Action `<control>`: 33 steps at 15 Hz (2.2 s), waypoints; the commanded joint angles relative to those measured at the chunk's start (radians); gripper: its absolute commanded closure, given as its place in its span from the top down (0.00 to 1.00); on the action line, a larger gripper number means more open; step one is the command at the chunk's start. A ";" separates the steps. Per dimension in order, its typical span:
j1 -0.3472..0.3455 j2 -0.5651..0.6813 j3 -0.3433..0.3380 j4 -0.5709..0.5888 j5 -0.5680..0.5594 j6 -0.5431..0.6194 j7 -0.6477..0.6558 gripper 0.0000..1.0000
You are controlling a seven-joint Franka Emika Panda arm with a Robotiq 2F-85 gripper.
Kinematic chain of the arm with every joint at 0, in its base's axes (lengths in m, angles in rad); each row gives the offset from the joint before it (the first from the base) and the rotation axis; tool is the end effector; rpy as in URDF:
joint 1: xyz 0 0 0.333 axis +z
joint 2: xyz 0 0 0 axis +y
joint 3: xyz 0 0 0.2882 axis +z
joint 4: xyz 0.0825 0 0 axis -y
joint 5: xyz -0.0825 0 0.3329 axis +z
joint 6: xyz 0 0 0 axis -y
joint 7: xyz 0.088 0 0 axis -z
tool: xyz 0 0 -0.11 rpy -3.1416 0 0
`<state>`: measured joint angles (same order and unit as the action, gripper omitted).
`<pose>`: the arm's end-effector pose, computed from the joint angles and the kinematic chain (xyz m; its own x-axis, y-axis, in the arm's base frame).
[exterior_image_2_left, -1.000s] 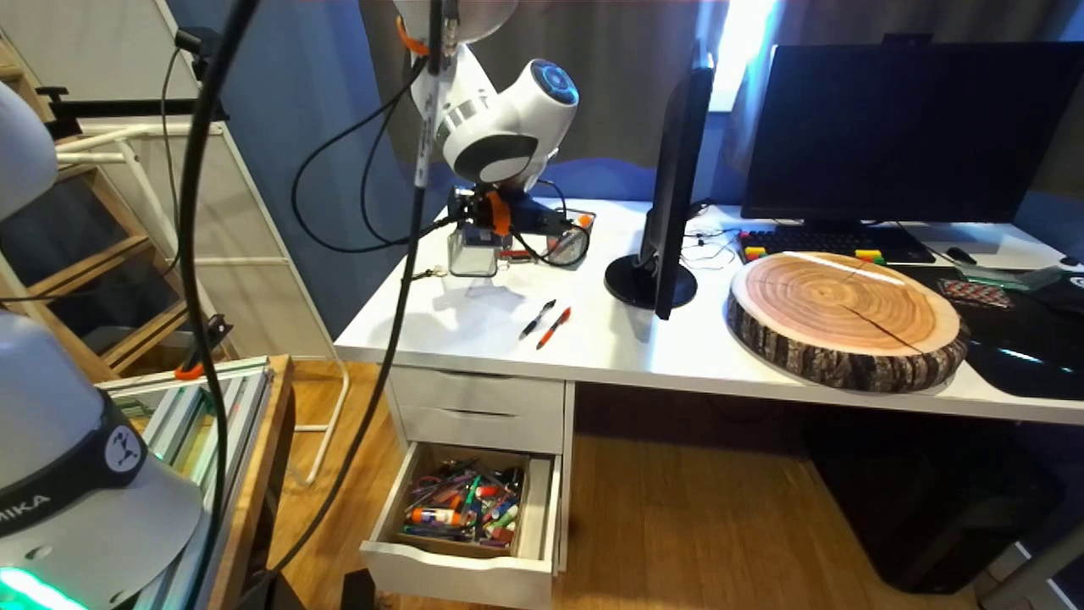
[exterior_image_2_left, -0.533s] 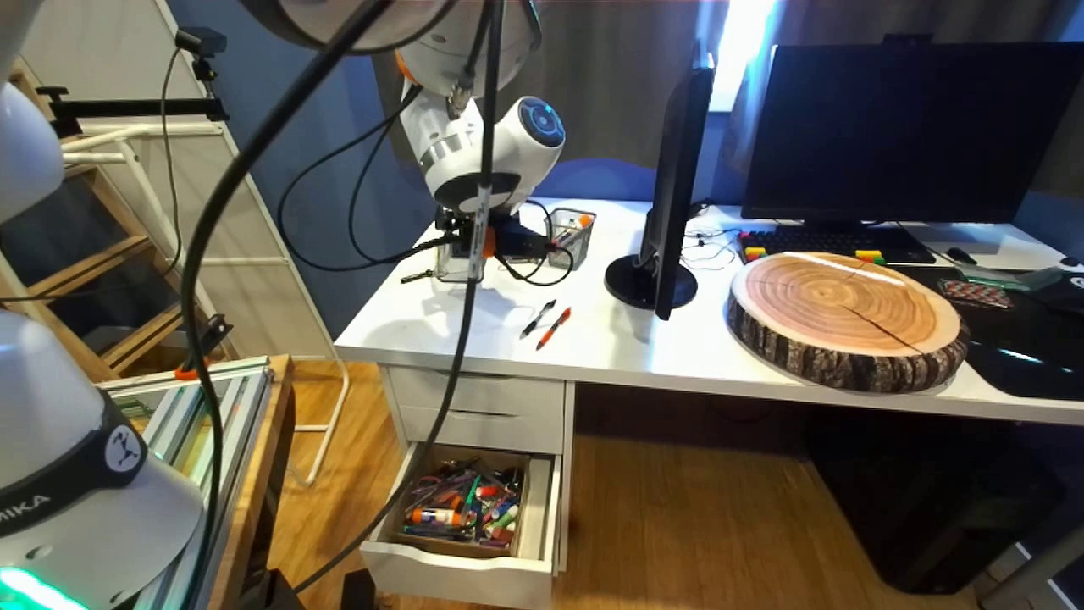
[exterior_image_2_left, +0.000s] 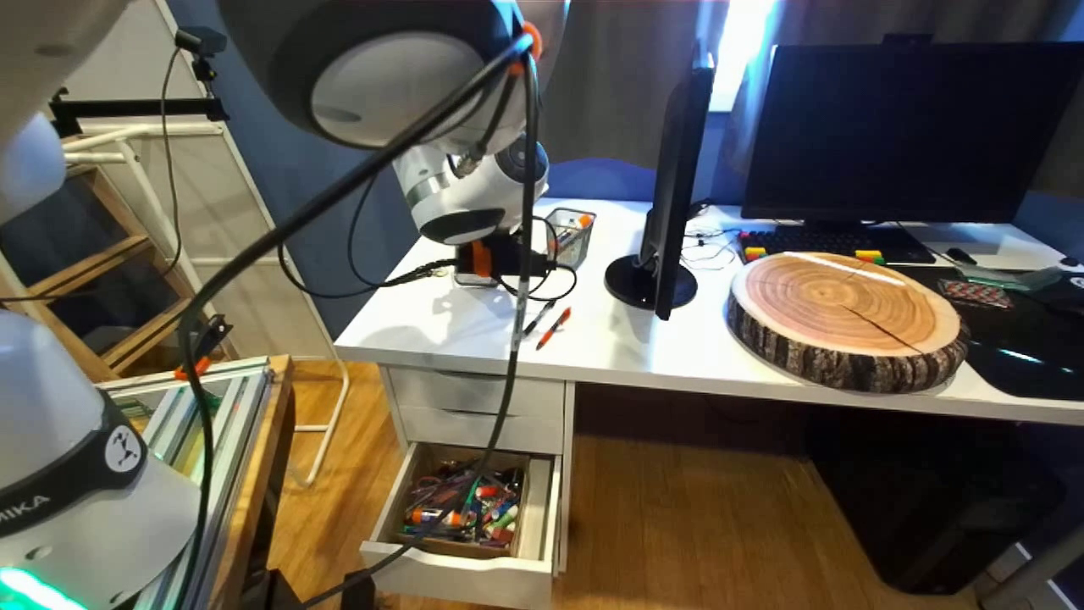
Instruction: Remove the pens from the bin, then put the bin upright
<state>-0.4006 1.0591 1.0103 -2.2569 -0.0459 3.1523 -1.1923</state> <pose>0.4164 0.3164 0.1579 0.1560 0.6671 0.7285 0.9861 -0.0624 -0.1539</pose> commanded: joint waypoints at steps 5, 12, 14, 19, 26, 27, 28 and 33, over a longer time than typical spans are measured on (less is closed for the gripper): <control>0.033 -0.097 -0.076 -0.035 -0.098 0.037 0.242 0.53; 0.052 -0.155 -0.109 -0.049 -0.144 -0.002 0.394 1.00; 0.058 -0.191 -0.123 -0.062 -0.142 -0.037 0.434 1.00; 0.081 -0.314 -0.108 -0.078 -0.101 -0.115 0.570 1.00; 0.364 -0.557 -0.257 0.012 -0.035 -0.210 0.966 1.00; 0.435 -0.583 -0.318 0.026 -0.032 -0.225 1.017 1.00; 0.512 -0.608 -0.379 0.052 -0.027 -0.259 1.073 1.00; 0.881 -0.621 -0.728 0.168 -0.168 -0.437 1.395 1.00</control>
<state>0.2842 0.4465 0.4705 -2.1584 -0.1673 2.8294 0.0519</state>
